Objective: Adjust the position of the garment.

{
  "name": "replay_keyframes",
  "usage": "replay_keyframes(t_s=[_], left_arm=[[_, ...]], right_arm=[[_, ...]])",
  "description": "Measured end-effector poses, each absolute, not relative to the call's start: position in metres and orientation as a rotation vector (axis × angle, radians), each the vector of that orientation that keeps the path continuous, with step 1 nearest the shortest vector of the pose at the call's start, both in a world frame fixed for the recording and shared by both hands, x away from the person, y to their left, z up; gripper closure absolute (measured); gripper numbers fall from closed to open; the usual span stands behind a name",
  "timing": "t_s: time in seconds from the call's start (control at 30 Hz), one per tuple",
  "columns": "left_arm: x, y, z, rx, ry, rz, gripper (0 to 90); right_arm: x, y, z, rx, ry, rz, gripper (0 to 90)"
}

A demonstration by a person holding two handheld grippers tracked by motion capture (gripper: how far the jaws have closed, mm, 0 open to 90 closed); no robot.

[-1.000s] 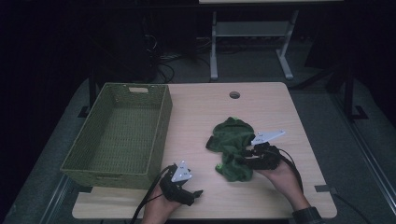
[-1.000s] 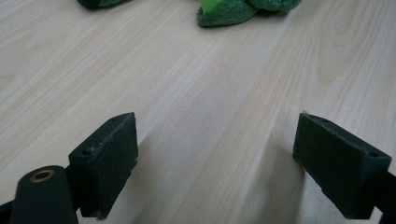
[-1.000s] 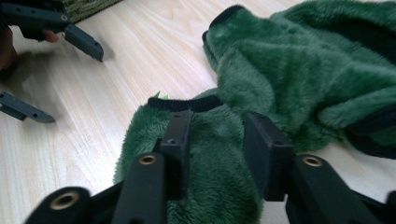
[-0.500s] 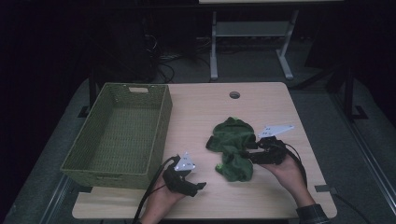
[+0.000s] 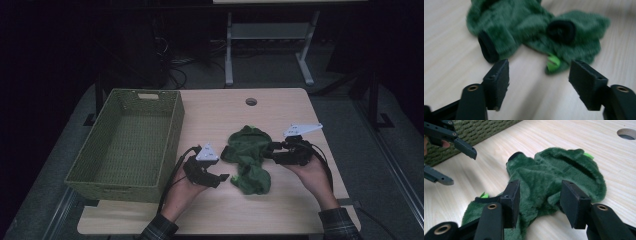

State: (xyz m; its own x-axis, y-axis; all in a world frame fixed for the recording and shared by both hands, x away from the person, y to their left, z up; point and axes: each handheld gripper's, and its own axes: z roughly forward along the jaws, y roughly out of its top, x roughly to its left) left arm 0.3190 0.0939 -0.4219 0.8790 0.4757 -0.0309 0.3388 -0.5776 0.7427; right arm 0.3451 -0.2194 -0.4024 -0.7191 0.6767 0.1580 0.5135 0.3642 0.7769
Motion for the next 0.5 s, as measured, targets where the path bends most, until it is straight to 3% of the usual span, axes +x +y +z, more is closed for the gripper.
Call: replay_keyframes(t_s=[0.5], left_arm=[[0.377, 0.075, -0.403, 2.200, 0.604, 0.231, 45.6]], right_arm=[[0.379, -0.228, -0.399, 1.131, 2.390, 1.242, 51.9]])
